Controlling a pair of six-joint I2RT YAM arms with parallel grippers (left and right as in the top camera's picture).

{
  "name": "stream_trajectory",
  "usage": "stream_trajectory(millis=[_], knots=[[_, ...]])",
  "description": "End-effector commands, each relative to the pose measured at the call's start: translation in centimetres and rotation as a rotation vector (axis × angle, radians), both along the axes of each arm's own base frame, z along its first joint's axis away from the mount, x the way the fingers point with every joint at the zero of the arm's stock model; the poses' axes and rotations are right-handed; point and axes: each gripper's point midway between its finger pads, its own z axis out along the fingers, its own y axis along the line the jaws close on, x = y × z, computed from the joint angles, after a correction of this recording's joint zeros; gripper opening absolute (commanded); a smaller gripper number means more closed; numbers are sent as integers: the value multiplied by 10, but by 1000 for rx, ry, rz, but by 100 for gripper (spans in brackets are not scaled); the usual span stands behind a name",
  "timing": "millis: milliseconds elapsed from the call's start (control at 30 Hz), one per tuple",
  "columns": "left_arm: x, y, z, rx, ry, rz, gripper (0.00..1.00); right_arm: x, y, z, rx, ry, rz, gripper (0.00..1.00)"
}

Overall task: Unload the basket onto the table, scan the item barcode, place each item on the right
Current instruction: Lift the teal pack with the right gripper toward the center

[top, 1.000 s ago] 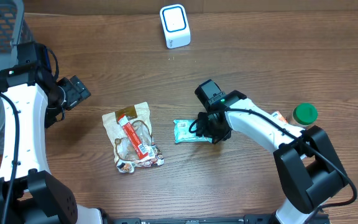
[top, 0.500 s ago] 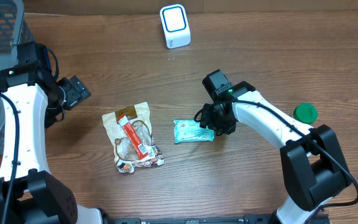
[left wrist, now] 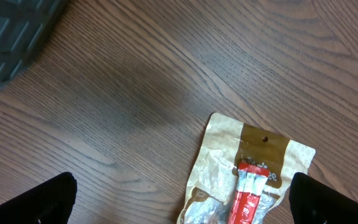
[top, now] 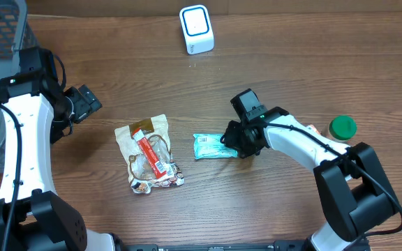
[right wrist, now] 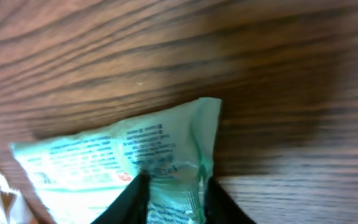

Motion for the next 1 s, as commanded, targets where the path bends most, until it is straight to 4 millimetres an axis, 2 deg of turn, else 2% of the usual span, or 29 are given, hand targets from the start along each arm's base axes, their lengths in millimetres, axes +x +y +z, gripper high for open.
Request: stream_trajectory(millis=[0, 67, 167, 367, 533, 667, 800, 967], knots=[[5, 0, 6, 13, -18, -24, 100, -15, -3, -13, 9, 67, -2, 9], [5, 0, 6, 13, -18, -24, 100, -9, -1, -5, 43, 54, 17, 4], [5, 0, 6, 13, -18, -24, 100, 7, 8, 22, 157, -11, 101, 4], [5, 0, 6, 13, -18, -24, 100, 24, 5, 56, 221, -141, 168, 4], [5, 0, 6, 13, -18, -25, 100, 22, 8, 70, 239, -201, 264, 4], [5, 0, 6, 13, -18, -24, 100, 19, 16, 88, 312, -223, 283, 4], [5, 0, 6, 13, -18, -24, 100, 22, 13, 103, 327, -261, 276, 4], [5, 0, 6, 13, -18, -24, 100, 22, 8, 105, 325, -259, 264, 4]])
